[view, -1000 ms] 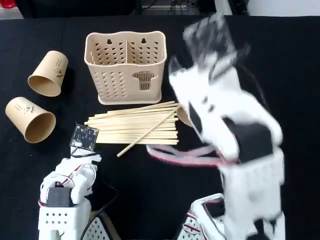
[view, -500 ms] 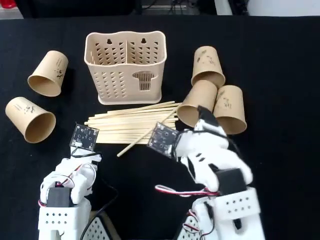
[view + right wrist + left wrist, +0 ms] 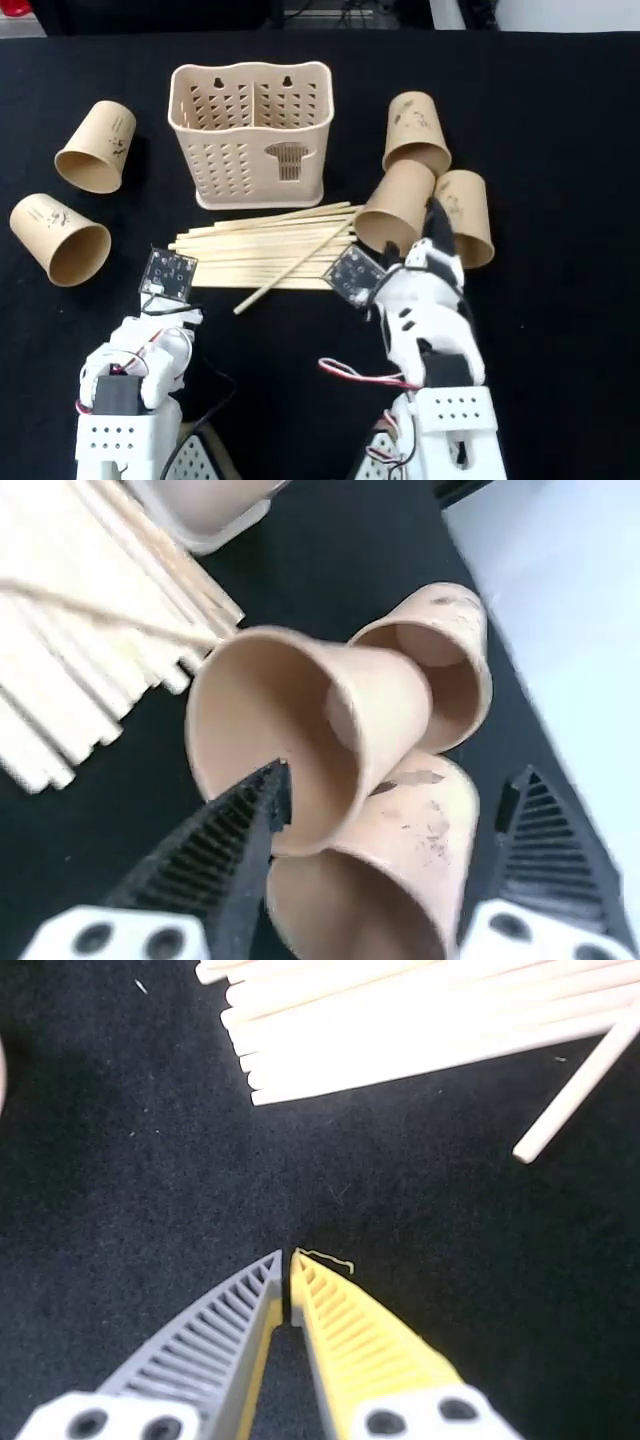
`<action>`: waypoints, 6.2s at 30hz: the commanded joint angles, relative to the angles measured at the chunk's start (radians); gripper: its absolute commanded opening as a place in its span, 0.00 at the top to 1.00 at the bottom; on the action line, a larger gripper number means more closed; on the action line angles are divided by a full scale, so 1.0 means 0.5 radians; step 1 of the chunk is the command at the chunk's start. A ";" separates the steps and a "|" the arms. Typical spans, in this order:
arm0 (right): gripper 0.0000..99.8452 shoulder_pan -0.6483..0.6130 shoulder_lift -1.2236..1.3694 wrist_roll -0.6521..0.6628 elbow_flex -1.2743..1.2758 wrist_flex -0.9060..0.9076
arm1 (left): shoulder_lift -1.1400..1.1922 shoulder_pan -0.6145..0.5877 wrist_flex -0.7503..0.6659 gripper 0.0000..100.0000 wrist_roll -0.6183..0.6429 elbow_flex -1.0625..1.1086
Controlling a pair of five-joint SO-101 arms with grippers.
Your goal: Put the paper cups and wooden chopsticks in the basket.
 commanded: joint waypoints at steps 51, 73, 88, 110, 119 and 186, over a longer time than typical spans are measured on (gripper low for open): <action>0.99 0.058 1.051 -0.703 -1.849 0.930 | -0.021 0.005 -0.006 0.97 0.000 0.032; 0.99 -0.344 2.251 -1.758 -4.718 2.541 | -0.021 0.005 0.006 0.97 0.000 0.032; 0.99 -0.482 3.300 -1.783 -5.528 2.559 | -0.021 0.008 -0.009 0.97 0.000 0.032; 0.94 -0.479 3.801 -1.494 -5.906 2.664 | -0.021 0.008 -0.009 0.97 0.000 0.032; 0.55 -0.491 3.779 -1.445 -6.271 2.878 | -0.025 0.008 -0.077 0.97 0.003 0.032; 0.99 0.872 1.763 -0.135 -0.824 -0.758 | -0.021 0.008 -0.061 0.97 0.003 0.032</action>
